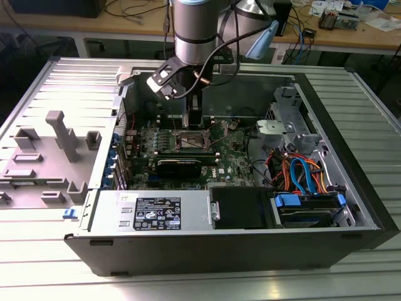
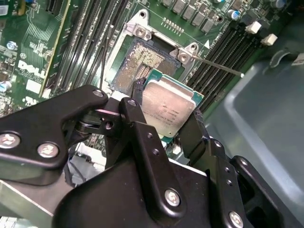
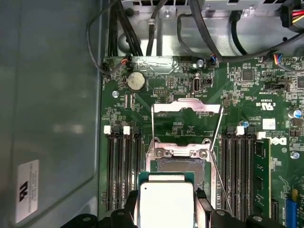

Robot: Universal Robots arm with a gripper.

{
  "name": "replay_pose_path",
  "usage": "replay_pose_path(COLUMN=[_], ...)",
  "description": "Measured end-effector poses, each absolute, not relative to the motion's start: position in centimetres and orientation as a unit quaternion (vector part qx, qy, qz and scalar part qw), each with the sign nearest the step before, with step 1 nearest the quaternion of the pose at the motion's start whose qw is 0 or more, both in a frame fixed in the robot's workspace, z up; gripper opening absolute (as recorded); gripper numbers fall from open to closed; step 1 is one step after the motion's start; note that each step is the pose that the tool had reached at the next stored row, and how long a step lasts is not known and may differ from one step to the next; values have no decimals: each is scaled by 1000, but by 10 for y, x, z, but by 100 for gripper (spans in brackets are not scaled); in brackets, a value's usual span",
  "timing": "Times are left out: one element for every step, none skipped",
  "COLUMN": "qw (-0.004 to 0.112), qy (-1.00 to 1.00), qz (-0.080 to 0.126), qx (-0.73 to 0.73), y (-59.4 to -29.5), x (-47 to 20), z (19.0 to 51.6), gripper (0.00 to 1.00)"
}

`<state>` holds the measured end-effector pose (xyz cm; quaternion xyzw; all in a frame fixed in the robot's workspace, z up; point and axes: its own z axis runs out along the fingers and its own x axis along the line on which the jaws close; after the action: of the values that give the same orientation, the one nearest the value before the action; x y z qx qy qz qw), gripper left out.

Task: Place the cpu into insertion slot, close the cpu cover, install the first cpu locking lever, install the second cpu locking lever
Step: 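Place the cpu into insertion slot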

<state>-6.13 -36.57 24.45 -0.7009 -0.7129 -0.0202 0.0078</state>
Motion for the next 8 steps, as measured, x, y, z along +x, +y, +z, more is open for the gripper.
replay_pose_path(qw=[8, 8, 8, 8, 8, 8, 8, 8], qy=[-713, -713, -713, -713, -713, -713, -713, -713], qz=[-20, -20, -20, -20, -20, -20, -20, -20], qx=[-701, -701, -701, -701, -701, -701, -701, -701], y=[-366, -366, -366, -366, -366, -366, -366, -366], x=[-61, -61, -61, -61, -62, -62, -62, -62], z=[241, 239, 238, 236, 233, 231, 229, 227], gripper=[55, 55, 55, 55, 55, 55, 55, 55])
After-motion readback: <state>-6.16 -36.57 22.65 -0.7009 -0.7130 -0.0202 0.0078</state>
